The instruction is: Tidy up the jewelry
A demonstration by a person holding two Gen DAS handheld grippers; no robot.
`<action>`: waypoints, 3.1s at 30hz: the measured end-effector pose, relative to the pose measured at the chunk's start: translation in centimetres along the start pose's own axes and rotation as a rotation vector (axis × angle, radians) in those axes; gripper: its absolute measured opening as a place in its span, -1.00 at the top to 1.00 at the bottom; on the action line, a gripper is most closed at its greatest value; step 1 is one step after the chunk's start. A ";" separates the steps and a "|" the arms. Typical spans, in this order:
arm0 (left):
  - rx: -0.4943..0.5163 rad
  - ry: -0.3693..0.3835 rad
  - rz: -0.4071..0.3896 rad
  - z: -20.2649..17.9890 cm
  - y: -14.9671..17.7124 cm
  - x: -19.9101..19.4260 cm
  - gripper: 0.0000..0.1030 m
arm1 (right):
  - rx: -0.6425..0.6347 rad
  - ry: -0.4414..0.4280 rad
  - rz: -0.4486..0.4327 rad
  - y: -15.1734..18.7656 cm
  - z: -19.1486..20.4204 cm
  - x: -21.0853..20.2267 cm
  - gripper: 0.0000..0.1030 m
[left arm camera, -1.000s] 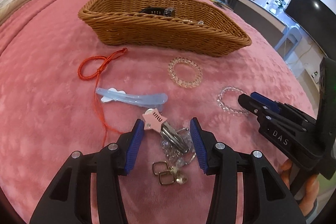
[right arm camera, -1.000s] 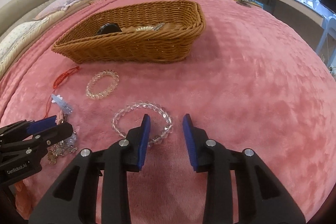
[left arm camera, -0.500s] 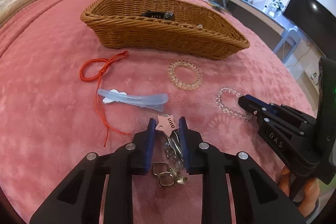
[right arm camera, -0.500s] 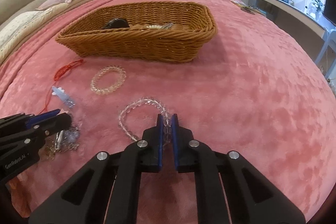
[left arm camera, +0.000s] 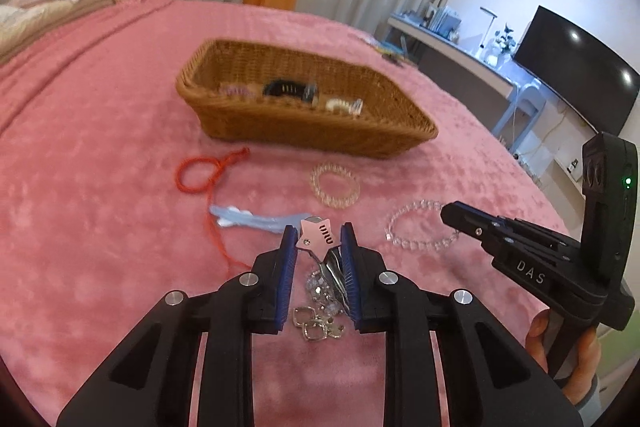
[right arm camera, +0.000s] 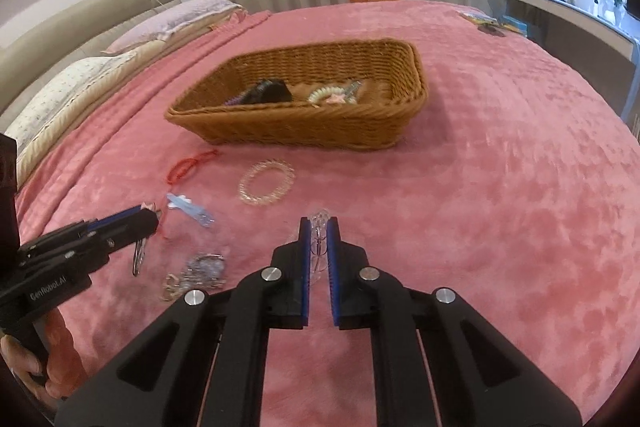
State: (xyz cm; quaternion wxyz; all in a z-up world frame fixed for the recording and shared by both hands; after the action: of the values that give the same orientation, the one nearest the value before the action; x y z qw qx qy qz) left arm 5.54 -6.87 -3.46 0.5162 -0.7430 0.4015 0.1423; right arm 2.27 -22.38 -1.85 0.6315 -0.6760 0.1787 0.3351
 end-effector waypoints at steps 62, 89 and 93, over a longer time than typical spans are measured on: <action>0.048 0.052 -0.163 0.8 -11.7 -0.5 0.08 | -0.001 0.032 -0.142 -11.5 -1.2 2.0 0.00; -0.042 0.011 0.003 5.7 2.1 -3.7 0.08 | 0.002 -0.127 0.152 1.8 6.3 3.6 0.29; -0.036 0.013 0.006 5.6 2.3 -3.5 0.08 | -0.013 -0.114 0.172 1.6 6.3 4.4 0.29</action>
State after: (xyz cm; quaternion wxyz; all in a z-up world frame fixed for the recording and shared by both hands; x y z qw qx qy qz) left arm 2.66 -0.70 -5.15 0.4998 -0.7518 0.4044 0.1462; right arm 2.88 -15.65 -5.87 0.6052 -0.6421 0.1979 0.4270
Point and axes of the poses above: each gripper's, at about its wrist camera, not at the fingertips, and x roughly the way its jaws point, z to its left, y to its underside, the point moved 2 cm from there along x, roughly the way its jaws point, and after that the axes turned 11 degrees about -x, right-handed, at the moved point
